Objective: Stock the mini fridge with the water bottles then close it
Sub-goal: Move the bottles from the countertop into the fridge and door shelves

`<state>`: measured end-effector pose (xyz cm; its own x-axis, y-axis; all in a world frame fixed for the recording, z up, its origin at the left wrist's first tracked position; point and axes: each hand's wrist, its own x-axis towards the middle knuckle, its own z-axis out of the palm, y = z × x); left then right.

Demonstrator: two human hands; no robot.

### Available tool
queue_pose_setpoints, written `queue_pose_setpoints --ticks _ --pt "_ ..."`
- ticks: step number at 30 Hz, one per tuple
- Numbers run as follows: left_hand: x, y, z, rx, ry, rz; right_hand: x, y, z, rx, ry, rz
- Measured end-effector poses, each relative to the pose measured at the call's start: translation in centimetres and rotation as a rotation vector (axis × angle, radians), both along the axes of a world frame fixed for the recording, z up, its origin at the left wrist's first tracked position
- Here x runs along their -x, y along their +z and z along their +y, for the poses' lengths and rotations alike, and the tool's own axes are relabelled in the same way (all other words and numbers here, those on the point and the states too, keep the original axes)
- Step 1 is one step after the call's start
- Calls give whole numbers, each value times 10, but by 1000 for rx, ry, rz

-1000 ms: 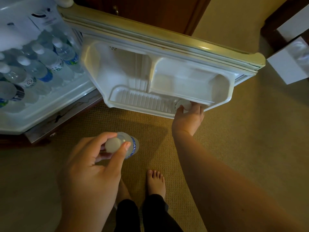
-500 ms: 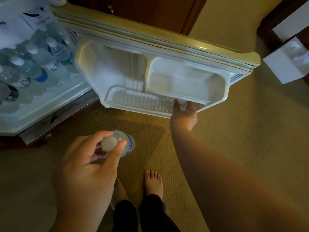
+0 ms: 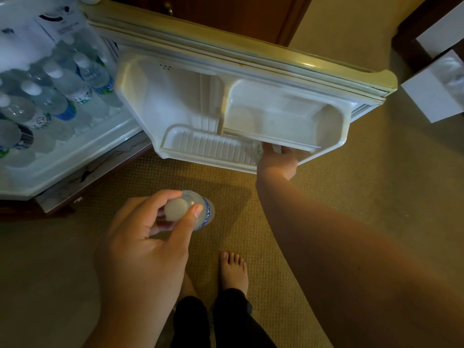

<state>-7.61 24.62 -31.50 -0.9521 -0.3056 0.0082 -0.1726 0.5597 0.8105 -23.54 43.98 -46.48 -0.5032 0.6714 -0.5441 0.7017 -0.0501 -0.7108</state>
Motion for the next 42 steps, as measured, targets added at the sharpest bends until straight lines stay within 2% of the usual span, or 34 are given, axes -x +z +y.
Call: queue_pose_setpoints --ticks 8,19,25,36,42 --pt "-2 -2 -5 -4 -1 -10 1 0 3 90 -52 -15" --pt "-6 -13 -10 -16 21 -27 3 -12 8 -47 65 35" --pt "-9 -10 -6 -33 22 -21 3 -13 1 -123 116 -7" --pt "-14 -9 -4 -22 24 1 -2 -20 -1 -202 53 46" --pt "-13 -13 -6 -9 25 -2 -4 -21 2 -264 117 29"
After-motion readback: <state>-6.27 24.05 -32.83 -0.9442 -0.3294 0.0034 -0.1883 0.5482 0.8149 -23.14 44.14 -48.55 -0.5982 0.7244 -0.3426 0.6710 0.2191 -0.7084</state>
